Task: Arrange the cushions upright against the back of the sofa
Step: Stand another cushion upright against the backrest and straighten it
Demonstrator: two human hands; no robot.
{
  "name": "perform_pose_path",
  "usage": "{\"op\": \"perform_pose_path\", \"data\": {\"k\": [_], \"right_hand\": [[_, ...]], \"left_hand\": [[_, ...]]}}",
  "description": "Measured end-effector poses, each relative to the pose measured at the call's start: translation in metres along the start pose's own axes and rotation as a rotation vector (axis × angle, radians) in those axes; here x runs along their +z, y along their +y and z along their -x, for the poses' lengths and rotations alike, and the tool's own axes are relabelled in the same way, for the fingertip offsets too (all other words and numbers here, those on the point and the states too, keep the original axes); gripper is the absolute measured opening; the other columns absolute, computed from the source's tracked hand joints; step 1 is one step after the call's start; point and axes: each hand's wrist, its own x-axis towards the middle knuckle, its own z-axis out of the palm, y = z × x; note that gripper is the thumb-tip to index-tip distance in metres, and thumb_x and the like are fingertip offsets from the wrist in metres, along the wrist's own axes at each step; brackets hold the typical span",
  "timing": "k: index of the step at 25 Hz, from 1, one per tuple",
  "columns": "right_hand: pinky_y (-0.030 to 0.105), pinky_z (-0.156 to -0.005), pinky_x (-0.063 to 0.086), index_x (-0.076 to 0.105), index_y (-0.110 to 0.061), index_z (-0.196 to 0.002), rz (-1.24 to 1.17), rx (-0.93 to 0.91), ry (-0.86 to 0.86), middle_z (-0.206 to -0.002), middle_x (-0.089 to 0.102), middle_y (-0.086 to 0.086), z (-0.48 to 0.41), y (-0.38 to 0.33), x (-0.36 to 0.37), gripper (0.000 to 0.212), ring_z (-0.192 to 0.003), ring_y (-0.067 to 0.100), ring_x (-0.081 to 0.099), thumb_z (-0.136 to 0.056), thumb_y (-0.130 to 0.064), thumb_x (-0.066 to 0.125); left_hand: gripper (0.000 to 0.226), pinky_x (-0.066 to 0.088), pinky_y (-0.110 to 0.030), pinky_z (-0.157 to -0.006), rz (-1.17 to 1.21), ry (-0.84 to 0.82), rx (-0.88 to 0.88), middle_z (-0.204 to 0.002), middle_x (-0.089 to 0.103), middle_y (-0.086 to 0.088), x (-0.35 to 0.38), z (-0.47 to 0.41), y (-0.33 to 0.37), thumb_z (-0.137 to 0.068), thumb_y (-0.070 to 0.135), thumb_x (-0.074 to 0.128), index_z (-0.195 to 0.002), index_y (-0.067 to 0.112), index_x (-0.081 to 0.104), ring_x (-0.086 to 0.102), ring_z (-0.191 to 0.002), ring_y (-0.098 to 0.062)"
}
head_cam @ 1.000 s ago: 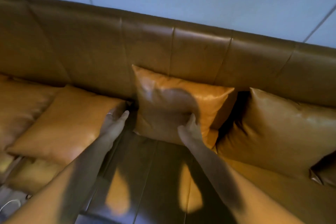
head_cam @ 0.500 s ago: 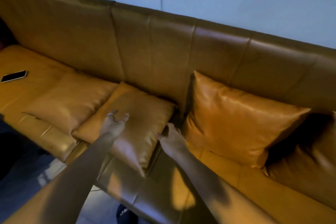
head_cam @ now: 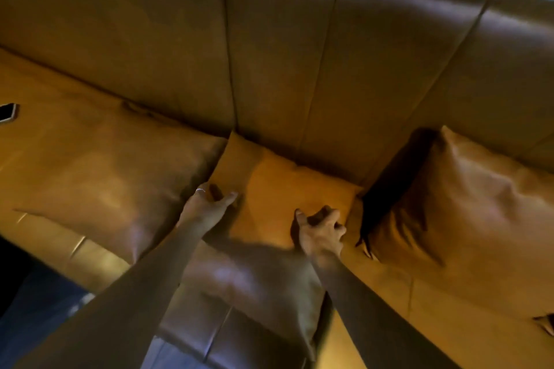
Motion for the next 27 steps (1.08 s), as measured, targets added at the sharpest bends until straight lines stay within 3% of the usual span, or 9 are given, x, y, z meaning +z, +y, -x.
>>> {"op": "perform_pose_path", "data": {"k": [4,7,10,13,16,19,21,27], "right_hand": [[0.053,-0.111,0.034,0.008,-0.027,-0.157,-0.187,0.062,0.001,-0.158,0.026,0.019,-0.036,0.007,-0.007,0.102,-0.139,0.047,0.035,-0.081,-0.066,0.063],[0.054,-0.112,0.034,0.013,-0.026,-0.158,-0.446,0.174,-0.081,-0.157,0.034,0.015,-0.052,0.019,-0.018,0.111,-0.139,0.043,0.038,-0.073,-0.065,0.073],[0.058,-0.108,0.039,0.024,-0.023,-0.154,-0.571,0.235,-0.168,-0.150,0.042,0.013,-0.054,0.025,-0.027,0.106,-0.132,0.042,0.045,-0.070,-0.054,0.082],[0.058,-0.102,0.046,0.033,-0.023,-0.141,-0.624,0.180,-0.164,-0.137,0.051,0.010,-0.043,0.024,-0.036,0.098,-0.115,0.036,0.055,-0.063,-0.041,0.089],[0.053,-0.100,0.049,0.039,-0.021,-0.128,-0.683,0.092,-0.085,-0.128,0.059,0.006,-0.029,0.023,-0.051,0.093,-0.111,0.029,0.060,-0.052,-0.033,0.092],[0.052,-0.103,0.048,0.041,-0.024,-0.133,-0.775,-0.026,-0.087,-0.129,0.061,0.005,-0.021,0.010,-0.074,0.092,-0.115,0.028,0.060,-0.054,-0.020,0.089],[0.051,-0.105,0.047,0.040,-0.025,-0.137,-0.806,-0.090,-0.087,-0.130,0.060,0.003,-0.019,-0.003,-0.093,0.095,-0.117,0.027,0.059,-0.055,-0.017,0.087],[0.048,-0.102,0.047,0.037,-0.027,-0.140,-0.782,-0.221,-0.096,-0.129,0.058,0.001,-0.019,-0.036,-0.135,0.088,-0.115,0.024,0.058,-0.069,-0.006,0.085]], "left_hand": [[0.071,0.034,-0.044,-0.107,0.032,-0.058,0.007,-0.149,0.043,-0.019,0.005,-0.040,-0.002,-0.090,0.041,0.063,-0.147,0.007,0.036,0.042,-0.134,-0.038],[0.085,0.034,-0.049,-0.109,0.092,-0.137,-0.032,-0.153,0.037,-0.012,0.005,-0.064,-0.004,-0.084,0.054,0.065,-0.153,0.020,0.027,0.040,-0.136,-0.037],[0.090,0.031,-0.055,-0.109,0.157,-0.142,-0.078,-0.155,0.032,-0.011,0.004,-0.073,-0.003,-0.082,0.060,0.063,-0.155,0.027,0.021,0.037,-0.136,-0.040],[0.092,0.031,-0.056,-0.108,0.202,-0.110,-0.064,-0.156,0.031,-0.012,0.003,-0.072,0.003,-0.082,0.061,0.062,-0.156,0.028,0.019,0.037,-0.136,-0.041],[0.094,0.039,-0.050,-0.102,0.286,-0.094,-0.024,-0.150,0.041,-0.010,-0.003,-0.056,0.023,-0.079,0.064,0.064,-0.154,0.025,0.025,0.046,-0.127,-0.036],[0.089,0.044,-0.041,-0.087,0.362,-0.107,0.021,-0.137,0.051,-0.006,-0.006,-0.041,0.052,-0.078,0.064,0.066,-0.148,0.019,0.036,0.053,-0.107,-0.029],[0.090,0.042,-0.038,-0.085,0.360,-0.111,0.064,-0.132,0.051,-0.003,-0.008,-0.028,0.074,-0.077,0.066,0.065,-0.148,0.017,0.036,0.053,-0.114,-0.030],[0.113,0.041,-0.050,-0.106,0.448,-0.127,0.166,-0.149,0.040,-0.002,-0.016,-0.021,0.123,-0.063,0.078,0.067,-0.154,0.024,0.025,0.044,-0.132,-0.033]]}}
